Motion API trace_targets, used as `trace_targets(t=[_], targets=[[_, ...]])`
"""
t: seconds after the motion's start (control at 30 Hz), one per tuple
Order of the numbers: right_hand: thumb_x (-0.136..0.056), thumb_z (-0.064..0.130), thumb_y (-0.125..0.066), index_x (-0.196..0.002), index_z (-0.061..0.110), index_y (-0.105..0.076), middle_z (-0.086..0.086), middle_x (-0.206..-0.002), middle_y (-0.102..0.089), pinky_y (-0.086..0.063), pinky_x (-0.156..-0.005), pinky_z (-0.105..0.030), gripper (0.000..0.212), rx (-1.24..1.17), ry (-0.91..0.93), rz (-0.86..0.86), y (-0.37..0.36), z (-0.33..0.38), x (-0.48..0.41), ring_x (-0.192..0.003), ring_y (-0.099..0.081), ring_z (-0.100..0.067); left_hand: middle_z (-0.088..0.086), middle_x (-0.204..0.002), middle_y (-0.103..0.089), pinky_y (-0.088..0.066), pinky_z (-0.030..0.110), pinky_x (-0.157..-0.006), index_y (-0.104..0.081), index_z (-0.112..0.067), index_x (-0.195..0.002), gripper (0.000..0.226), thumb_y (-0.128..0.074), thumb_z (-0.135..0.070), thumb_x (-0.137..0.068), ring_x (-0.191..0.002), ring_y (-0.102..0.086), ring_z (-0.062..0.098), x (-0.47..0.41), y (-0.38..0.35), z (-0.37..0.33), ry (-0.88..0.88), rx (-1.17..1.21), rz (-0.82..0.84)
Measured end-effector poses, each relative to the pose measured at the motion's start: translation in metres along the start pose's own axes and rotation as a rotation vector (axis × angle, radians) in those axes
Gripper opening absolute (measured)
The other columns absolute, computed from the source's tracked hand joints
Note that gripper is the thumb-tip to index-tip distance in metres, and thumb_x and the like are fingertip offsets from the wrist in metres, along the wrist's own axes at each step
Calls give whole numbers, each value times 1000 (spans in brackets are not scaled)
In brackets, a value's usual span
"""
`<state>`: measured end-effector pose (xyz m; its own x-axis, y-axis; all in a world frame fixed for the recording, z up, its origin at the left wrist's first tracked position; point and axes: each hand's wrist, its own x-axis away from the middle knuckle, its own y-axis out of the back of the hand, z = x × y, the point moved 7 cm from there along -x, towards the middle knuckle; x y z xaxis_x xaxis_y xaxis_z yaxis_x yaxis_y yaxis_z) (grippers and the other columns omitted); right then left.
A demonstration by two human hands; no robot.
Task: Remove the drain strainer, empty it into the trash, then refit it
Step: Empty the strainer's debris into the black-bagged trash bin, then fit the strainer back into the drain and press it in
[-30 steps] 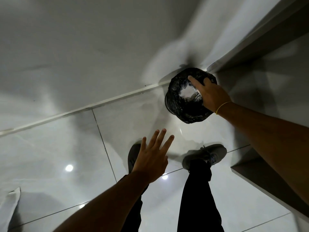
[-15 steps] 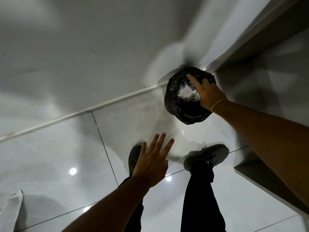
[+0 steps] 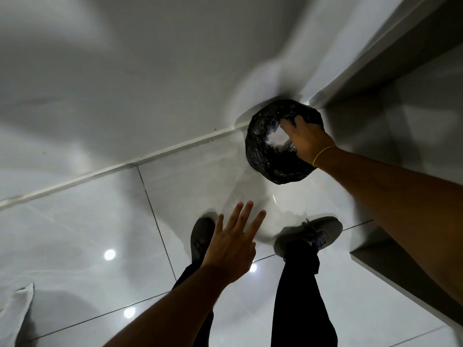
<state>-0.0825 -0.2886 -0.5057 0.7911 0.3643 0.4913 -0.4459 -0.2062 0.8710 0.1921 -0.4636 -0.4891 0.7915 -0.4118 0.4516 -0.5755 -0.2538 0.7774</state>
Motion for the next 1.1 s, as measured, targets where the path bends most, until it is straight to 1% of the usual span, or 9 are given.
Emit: trace_targets(t=[0.27, 0.4, 0.6, 0.63, 0.7, 0.8, 0.87, 0.97, 1.1], targets=[[-81, 1, -72, -153, 15, -37, -30, -131, -51, -60, -85, -62, 82, -161, -161, -31, 1, -7, 6, -98, -66, -59, 6, -184, 8, -27, 68, -127, 10, -37, -172, 100, -62, -39, -103, -169, 3, 32, 1, 7, 0, -7, -5, -11], [-84, 8, -72, -158, 27, -28, -29, -137, -59, -58, -97, -62, 88, -679, -524, -159, 12, -30, 45, -118, -63, -54, 8, -184, 3, -29, 67, -127, 5, -36, -174, 99, -63, -39, -102, -169, -2, 33, 12, 32, -3, 10, -33, -10], [-80, -14, -68, -132, 23, -57, -25, -143, -59, -67, -63, -43, 64, -1593, -981, -282, 45, -32, 161, -108, -68, -42, 3, -176, 36, -8, 70, -132, 36, -53, -157, 108, -56, -31, -105, -160, 34, 30, 25, 87, -41, -106, -160, 185], [-82, -13, -69, -126, 20, -62, -26, -138, -63, -67, -69, -46, 56, -1680, -990, -295, 61, -32, 182, -108, -70, -47, 3, -177, 34, -12, 72, -131, 31, -55, -159, 111, -62, -33, -102, -161, 30, 30, 22, 108, -57, -136, -192, 175], [-87, -9, -70, -121, 22, -66, -24, -130, -69, -66, -81, -57, 46, -1801, -947, -292, 93, -19, 220, -109, -71, -49, 10, -181, -21, -49, 71, -112, -25, -48, -168, 117, -93, -44, -72, -164, -24, 32, 18, 150, -86, -164, -295, 129], [-95, 0, -69, -111, 34, -72, -7, -122, -75, -69, -72, -45, 38, -1917, -890, -354, 154, -19, 289, -106, -73, -30, 8, -143, -73, -66, 61, -83, -80, -33, -129, 87, -101, -47, -46, -126, -74, 28, 7, 209, -143, -232, -372, 127], [-98, 5, -69, -107, 36, -77, 2, -112, -80, -69, -71, -47, 33, -2027, -867, -409, 194, -22, 327, -103, -75, -22, 9, -134, -77, -62, 67, -88, -86, -28, -117, 50, -77, -42, -70, -122, -75, 33, -1, 250, -181, -347, -431, -13], [-99, 16, -70, -117, 36, -74, 5, -111, -81, -64, -89, -61, 28, -2039, -876, -534, 247, -62, 393, -110, -75, -25, 13, -139, -75, -32, 62, -119, -84, -20, -119, 49, -57, -39, -82, -139, -55, 31, -21, 317, -252, -475, -407, -211], [-99, 8, -64, -122, 34, -73, 4, -116, -80, -68, -70, -37, 36, -1868, -935, -725, 290, -142, 458, -99, -78, -10, 9, -155, -61, -33, 64, -114, -58, -23, -145, 66, -60, -45, -83, -148, -46, 25, -67, 370, -342, -568, -328, -264]])
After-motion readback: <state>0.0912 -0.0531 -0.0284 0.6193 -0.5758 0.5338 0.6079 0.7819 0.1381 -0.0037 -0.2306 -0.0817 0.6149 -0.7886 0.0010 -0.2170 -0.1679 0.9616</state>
